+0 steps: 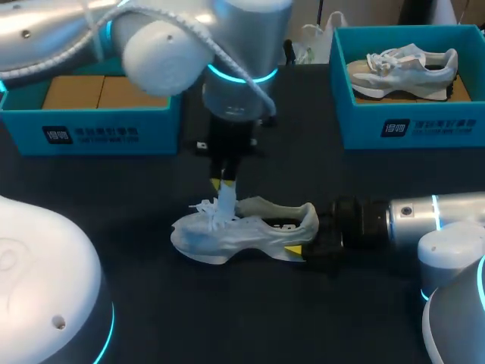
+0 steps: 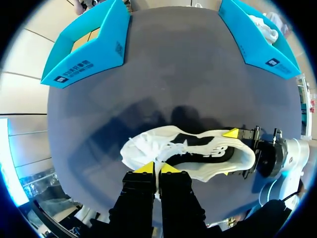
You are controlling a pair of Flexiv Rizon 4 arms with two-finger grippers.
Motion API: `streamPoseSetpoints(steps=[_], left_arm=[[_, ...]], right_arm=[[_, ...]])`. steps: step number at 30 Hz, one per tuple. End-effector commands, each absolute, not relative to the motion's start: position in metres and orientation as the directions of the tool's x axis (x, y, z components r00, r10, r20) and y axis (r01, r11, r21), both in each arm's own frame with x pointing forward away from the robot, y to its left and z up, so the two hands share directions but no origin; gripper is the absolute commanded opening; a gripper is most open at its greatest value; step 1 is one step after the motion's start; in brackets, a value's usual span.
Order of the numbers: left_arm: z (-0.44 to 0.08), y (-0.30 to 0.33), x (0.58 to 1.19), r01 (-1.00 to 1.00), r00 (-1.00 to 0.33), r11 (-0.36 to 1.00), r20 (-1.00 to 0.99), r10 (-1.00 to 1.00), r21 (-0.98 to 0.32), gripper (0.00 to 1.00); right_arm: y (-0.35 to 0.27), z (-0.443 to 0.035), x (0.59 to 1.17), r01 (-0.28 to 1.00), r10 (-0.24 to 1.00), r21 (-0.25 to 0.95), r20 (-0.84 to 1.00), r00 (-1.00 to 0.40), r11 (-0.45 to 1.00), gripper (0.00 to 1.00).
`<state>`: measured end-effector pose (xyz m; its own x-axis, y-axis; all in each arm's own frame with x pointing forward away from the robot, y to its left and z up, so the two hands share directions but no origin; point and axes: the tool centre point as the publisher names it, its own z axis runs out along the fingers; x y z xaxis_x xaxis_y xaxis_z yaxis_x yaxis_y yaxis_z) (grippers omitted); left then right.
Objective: Take the shoe out of the shoebox, open the shoe tongue, remove and reinsert the insole, then place the shoe into the shoebox
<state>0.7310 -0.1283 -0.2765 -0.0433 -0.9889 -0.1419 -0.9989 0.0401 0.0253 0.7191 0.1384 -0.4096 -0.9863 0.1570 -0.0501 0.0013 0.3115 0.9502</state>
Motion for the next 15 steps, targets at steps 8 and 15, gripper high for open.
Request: streamPoseSetpoints(steps=[8, 15], left_arm=[[-0.28, -0.09, 0.731, -0.998, -0.055, 0.055, 0.173, -0.983, -0.007, 0.0], [-0.293, -0.077, 0.723, -0.997, -0.069, 0.061, 0.187, -0.98, -0.049, 0.0]], right_arm=[[0.139, -0.409, 0.718, 0.002, 0.157, 0.949, -0.05, -0.986, 0.315, 0.0], [0.139, -0.409, 0.718, 0.002, 0.157, 0.949, -0.05, -0.986, 0.315, 0.0]])
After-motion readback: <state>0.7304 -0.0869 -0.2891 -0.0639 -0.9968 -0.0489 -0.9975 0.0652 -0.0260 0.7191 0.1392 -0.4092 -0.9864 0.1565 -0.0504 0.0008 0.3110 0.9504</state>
